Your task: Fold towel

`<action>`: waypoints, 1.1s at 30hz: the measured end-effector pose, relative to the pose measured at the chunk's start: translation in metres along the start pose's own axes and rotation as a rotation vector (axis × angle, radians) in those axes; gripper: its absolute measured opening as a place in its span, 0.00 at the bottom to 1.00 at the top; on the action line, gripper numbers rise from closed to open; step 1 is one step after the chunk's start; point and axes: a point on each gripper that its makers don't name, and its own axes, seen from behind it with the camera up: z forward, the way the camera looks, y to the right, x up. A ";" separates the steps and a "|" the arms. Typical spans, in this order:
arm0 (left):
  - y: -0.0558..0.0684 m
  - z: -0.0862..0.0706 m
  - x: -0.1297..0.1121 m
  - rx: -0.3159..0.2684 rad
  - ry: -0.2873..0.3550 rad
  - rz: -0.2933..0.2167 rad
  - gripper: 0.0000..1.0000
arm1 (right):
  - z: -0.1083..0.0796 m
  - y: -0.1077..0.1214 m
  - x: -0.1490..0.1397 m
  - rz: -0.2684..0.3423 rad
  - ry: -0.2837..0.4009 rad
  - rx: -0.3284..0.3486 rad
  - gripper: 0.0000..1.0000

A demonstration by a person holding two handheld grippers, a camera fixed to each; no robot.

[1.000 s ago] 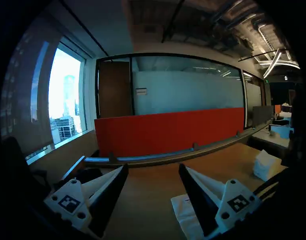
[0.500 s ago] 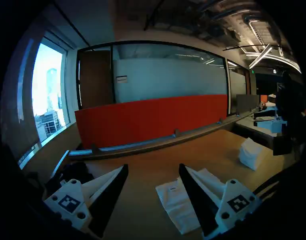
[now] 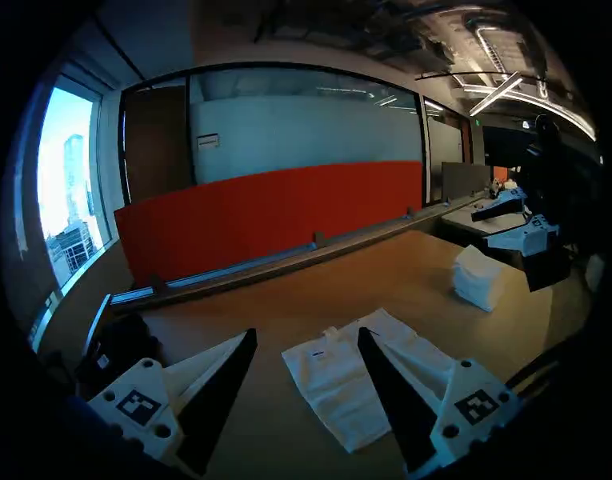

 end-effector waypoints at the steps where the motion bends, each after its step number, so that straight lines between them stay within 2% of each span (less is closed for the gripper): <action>1: 0.002 0.001 -0.004 -0.005 -0.004 0.000 0.93 | 0.001 -0.002 -0.003 0.000 -0.005 0.005 1.00; 12: 0.025 0.012 -0.057 -0.053 -0.079 -0.006 0.94 | 0.015 -0.023 -0.053 0.011 -0.084 0.049 1.00; 20: 0.036 0.025 -0.099 -0.067 -0.150 -0.001 0.93 | 0.027 -0.036 -0.093 0.004 -0.140 0.074 1.00; 26: 0.047 0.030 -0.126 -0.098 -0.199 -0.002 0.94 | 0.033 -0.047 -0.123 -0.002 -0.185 0.096 1.00; 33: 0.055 0.035 -0.157 -0.123 -0.258 0.002 0.93 | 0.040 -0.059 -0.153 -0.002 -0.236 0.120 1.00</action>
